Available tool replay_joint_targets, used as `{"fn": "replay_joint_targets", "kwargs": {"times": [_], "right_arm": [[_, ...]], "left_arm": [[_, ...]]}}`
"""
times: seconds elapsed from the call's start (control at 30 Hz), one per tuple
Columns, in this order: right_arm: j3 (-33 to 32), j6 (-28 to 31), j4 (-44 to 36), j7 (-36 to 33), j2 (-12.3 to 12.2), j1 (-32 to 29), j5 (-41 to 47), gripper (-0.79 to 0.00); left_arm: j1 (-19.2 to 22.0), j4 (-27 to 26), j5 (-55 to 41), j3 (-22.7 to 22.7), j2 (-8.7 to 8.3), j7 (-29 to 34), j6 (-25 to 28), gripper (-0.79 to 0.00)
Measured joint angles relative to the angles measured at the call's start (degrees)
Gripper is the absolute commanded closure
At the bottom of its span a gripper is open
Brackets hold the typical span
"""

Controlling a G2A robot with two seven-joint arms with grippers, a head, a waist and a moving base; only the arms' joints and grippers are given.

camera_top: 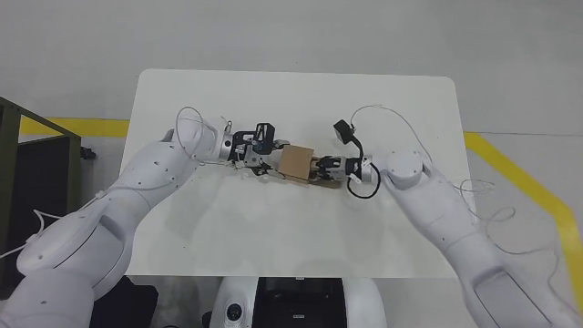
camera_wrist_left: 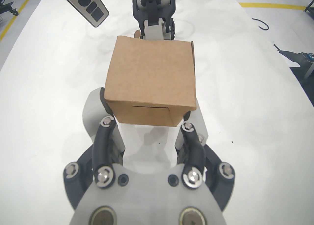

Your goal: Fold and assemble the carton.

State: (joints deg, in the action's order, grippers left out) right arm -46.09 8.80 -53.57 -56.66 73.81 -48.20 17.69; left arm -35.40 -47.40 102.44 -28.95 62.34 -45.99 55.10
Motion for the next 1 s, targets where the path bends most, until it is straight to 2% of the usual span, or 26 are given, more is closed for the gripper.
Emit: {"fn": "replay_joint_targets", "kwargs": {"times": [0.4, 0.57, 0.67, 0.83, 1.0], "right_arm": [[2.8, 4.2, 8.1, -2.1, 3.1, 3.4, 3.8, 0.000], [2.3, 6.4, 9.8, -3.2, 3.3, 3.8, 4.4, 0.000], [1.0, 7.3, 9.8, -3.1, 2.7, 3.4, 3.6, 0.000], [-4.2, 7.6, 6.6, -0.5, -0.2, 0.7, 0.7, 0.000], [-11.8, 2.5, -3.7, 5.4, -4.5, -6.0, -7.2, 0.000]], "left_arm": [[-0.1, -0.2, 0.2, -0.3, -0.17, 0.1, 0.0, -0.505], [-0.2, -0.3, 0.2, -0.4, -0.21, 0.1, 0.1, -0.505], [-0.3, -0.3, 0.2, -0.5, -0.25, 0.1, 0.0, -0.508], [-0.4, -0.3, 0.1, -0.6, -0.31, -0.1, 0.1, -0.511], [-0.4, -0.4, 0.1, -0.7, -0.40, -0.4, 0.1, -0.514]]}}
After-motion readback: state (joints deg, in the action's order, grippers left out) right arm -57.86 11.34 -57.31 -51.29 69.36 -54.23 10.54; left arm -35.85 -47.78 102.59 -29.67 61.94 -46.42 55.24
